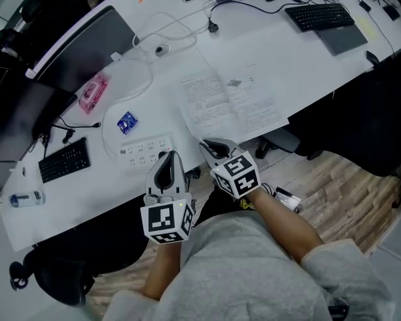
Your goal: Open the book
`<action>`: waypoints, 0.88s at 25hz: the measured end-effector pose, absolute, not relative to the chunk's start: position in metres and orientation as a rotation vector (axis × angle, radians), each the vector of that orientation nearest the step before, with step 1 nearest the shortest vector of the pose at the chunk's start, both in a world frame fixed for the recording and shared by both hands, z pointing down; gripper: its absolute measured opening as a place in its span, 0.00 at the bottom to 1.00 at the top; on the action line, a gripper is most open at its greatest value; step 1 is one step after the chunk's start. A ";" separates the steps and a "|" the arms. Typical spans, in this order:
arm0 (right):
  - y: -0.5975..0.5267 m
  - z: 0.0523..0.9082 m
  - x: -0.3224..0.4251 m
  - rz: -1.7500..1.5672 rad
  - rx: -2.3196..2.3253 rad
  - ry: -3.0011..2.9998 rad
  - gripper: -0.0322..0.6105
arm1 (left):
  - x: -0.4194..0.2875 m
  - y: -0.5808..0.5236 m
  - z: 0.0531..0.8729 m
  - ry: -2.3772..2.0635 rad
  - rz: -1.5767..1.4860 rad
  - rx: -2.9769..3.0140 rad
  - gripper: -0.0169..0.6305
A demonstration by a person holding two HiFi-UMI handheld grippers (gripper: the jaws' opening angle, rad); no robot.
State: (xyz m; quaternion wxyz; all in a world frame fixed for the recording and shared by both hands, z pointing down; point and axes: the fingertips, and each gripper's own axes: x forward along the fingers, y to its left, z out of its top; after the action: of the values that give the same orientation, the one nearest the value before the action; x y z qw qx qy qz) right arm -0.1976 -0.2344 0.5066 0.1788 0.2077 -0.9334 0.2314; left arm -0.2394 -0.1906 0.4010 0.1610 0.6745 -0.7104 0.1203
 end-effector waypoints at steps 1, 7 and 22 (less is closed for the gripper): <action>-0.233 0.515 -0.201 0.668 0.589 -2.616 0.13 | -0.241 -0.188 0.401 -2.032 0.345 1.922 0.04; -0.224 0.554 -0.215 0.846 0.542 -2.487 0.24 | -0.247 -0.176 0.401 -2.041 0.350 1.911 0.04; -0.201 0.521 -0.167 0.788 0.516 -2.545 0.35 | -0.225 -0.150 0.392 -2.027 0.314 1.962 0.04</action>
State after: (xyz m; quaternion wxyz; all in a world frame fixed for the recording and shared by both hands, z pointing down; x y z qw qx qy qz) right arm -0.1666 -0.2008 0.5212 0.2124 0.1859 -0.9164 0.2837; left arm -0.2252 -0.1502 0.3918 0.1509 0.6832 -0.7061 0.1093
